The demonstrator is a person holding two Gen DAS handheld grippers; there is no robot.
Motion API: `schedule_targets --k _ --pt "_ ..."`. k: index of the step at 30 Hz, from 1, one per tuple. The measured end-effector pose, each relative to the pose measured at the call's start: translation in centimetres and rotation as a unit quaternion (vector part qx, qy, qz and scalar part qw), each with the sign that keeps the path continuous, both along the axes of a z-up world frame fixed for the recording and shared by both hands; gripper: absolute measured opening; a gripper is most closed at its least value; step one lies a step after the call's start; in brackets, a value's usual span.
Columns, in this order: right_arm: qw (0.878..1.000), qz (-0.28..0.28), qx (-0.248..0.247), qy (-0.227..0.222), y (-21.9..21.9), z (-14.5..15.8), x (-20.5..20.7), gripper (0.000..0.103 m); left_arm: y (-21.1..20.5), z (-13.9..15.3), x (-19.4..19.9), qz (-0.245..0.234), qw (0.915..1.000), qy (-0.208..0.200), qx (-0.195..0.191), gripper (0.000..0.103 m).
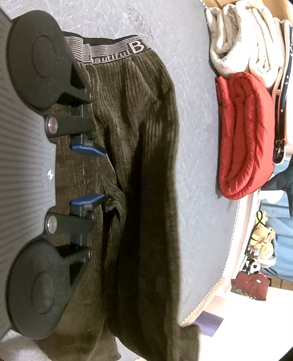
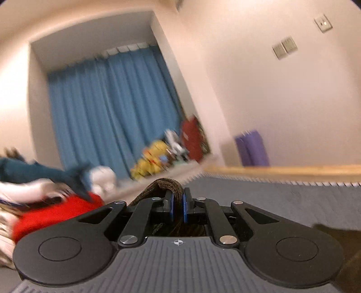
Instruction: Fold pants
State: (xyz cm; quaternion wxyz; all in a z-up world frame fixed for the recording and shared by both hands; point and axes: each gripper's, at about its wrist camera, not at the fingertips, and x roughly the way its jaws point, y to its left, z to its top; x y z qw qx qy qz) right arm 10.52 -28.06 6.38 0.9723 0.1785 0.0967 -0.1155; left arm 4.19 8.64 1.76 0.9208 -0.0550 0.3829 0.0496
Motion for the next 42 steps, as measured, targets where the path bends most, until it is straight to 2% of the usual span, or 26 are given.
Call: schedule_targets --k 3,6,8,10,12,14,17,19,21,23,24,25,27,30,31,32,33,34,35,36,37,38,40,42 --pt "0.996 -0.016 0.003 0.085 0.0 -3.2 4.2 0.008 0.0 -0.4 0.8 -0.003 1.0 0.005 -0.001 0.041" --pt "0.985 0.027 0.029 0.166 -0.2 -6.9 7.9 0.008 -0.4 -0.8 1.4 -0.01 0.9999 0.008 0.0 0.041" --pt "0.977 0.071 0.024 0.198 0.7 -8.8 9.4 0.008 -0.6 -1.2 1.6 -0.016 0.9998 0.011 0.001 0.041" --pt "0.969 0.129 0.03 0.21 1.9 -9.8 10.3 0.008 -0.6 -1.4 1.8 -0.018 0.9997 0.013 0.001 0.041" --pt "0.953 0.2 0.012 0.227 4.0 -10.7 10.8 0.008 -0.5 -1.6 2.0 -0.019 0.9997 0.015 -0.001 0.041" --pt "0.925 0.291 -0.012 0.243 6.5 -11.5 11.0 0.008 -0.6 -1.6 2.2 -0.018 0.9997 0.016 -0.001 0.042" --pt "0.88 0.384 -0.071 0.268 9.7 -12.4 10.3 0.008 -0.6 -1.6 2.4 -0.018 0.9997 0.016 -0.002 0.044" --pt "0.85 0.433 -0.092 0.284 11.4 -13.0 9.6 0.009 -0.6 -1.6 2.4 -0.018 0.9997 0.016 -0.002 0.045" --pt "0.814 0.483 -0.116 0.3 13.2 -13.4 8.7 0.01 -0.6 -1.7 2.4 -0.019 0.9997 0.017 -0.002 0.046" --pt "0.781 0.522 -0.158 0.304 14.7 -13.5 7.5 0.013 -0.6 -1.7 2.4 -0.019 0.9996 0.019 -0.003 0.047" --pt "0.773 0.531 -0.174 0.299 15.1 -13.2 7.1 0.019 -0.6 -1.7 2.4 -0.019 0.9996 0.019 -0.004 0.049" --pt "0.771 0.537 -0.179 0.292 15.2 -12.6 6.8 0.022 -0.6 -1.7 2.4 -0.02 0.9996 0.02 -0.005 0.049" --pt "0.781 0.542 -0.153 0.27 14.3 -10.4 7.1 0.039 -0.5 -1.8 2.4 -0.02 0.9996 0.021 -0.006 0.051" --pt "0.821 0.524 -0.095 0.205 11.3 -6.6 7.7 0.045 -0.3 -2.0 2.4 -0.02 0.9995 0.024 -0.008 0.051" --pt "0.842 0.505 -0.084 0.172 9.9 -5.2 8.0 0.045 -0.3 -2.0 2.4 -0.02 0.9995 0.025 -0.009 0.051" --pt "0.869 0.471 -0.076 0.135 8.4 -3.8 7.9 0.047 -0.3 -2.0 2.3 -0.019 0.9994 0.025 -0.009 0.051" --pt "0.895 0.426 -0.069 0.107 6.5 -3.0 7.9 0.055 -0.2 -2.1 2.3 -0.02 0.9994 0.026 -0.01 0.051" --pt "0.924 0.366 -0.062 0.091 4.8 -2.6 8.7 0.062 -0.2 -2.1 2.2 -0.02 0.9994 0.027 -0.011 0.051" --pt "0.947 0.302 -0.057 0.088 3.1 -2.8 9.6 0.074 -0.2 -2.1 2.2 -0.021 0.9993 0.027 -0.011 0.051" --pt "0.964 0.242 -0.05 0.1 1.5 -3.6 10.9 0.079 -0.3 -2.1 2.2 -0.022 0.9993 0.027 -0.011 0.051" --pt "0.969 0.211 -0.037 0.122 0.4 -4.6 12.3 0.08 -0.3 -2.2 2.2 -0.022 0.9993 0.028 -0.009 0.051" --pt "0.966 0.204 -0.006 0.159 -1.1 -6.1 14.0 0.08 -0.4 -2.2 2.2 -0.022 0.9993 0.028 -0.009 0.051" --pt "0.95 0.215 0.059 0.218 -3.2 -9.2 15.8 0.08 -0.4 -2.3 2.2 -0.023 0.9992 0.03 -0.009 0.051" --pt "0.93 0.236 0.086 0.267 -4.5 -11.5 16.8 0.079 -0.4 -2.2 2.3 -0.023 0.9993 0.03 -0.009 0.051"
